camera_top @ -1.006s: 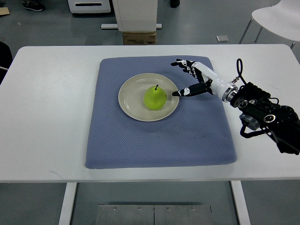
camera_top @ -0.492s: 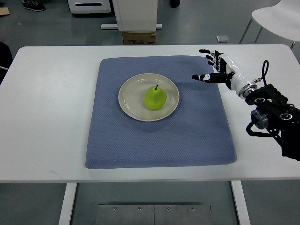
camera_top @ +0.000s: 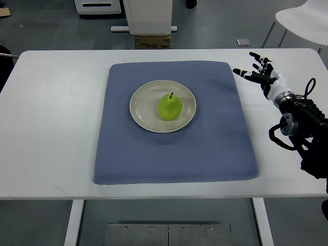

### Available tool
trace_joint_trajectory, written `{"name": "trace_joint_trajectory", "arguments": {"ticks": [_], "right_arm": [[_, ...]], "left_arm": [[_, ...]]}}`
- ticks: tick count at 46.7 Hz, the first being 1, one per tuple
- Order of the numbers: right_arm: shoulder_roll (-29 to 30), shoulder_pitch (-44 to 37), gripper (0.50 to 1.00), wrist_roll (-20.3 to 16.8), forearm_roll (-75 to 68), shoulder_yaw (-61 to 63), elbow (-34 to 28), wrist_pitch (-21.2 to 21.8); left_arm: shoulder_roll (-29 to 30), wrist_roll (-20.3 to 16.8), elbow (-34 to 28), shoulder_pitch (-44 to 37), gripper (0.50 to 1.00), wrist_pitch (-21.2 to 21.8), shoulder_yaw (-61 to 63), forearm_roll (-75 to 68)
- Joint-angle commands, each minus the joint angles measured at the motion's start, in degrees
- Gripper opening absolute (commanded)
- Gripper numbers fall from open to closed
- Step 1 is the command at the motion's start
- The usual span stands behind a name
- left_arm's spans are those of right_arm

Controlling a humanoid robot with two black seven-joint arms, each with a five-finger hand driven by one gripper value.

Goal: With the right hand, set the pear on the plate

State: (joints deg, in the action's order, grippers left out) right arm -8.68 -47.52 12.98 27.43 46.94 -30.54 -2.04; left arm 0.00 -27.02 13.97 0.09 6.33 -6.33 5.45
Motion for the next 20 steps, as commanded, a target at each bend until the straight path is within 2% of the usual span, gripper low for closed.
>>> {"name": "trace_joint_trajectory", "arguments": {"ticks": [1, 11, 20], "right_arm": [[0.15, 0.93, 1.0, -0.5, 0.08, 4.29, -1.36, 0.02], [4.72, 3.4, 1.0, -0.06, -0.01, 17.74, -4.97, 0.11], [7.89, 4.98, 1.0, -0.06, -0.01, 20.04, -5.32, 0.11]], "left_arm": [[0.0, 0.04, 0.0, 0.0, 1.0, 0.0, 0.0, 0.0], [0.0, 0.04, 0.0, 0.0, 1.0, 0.0, 0.0, 0.0], [0.0, 0.04, 0.0, 0.0, 1.0, 0.0, 0.0, 0.0]]}}
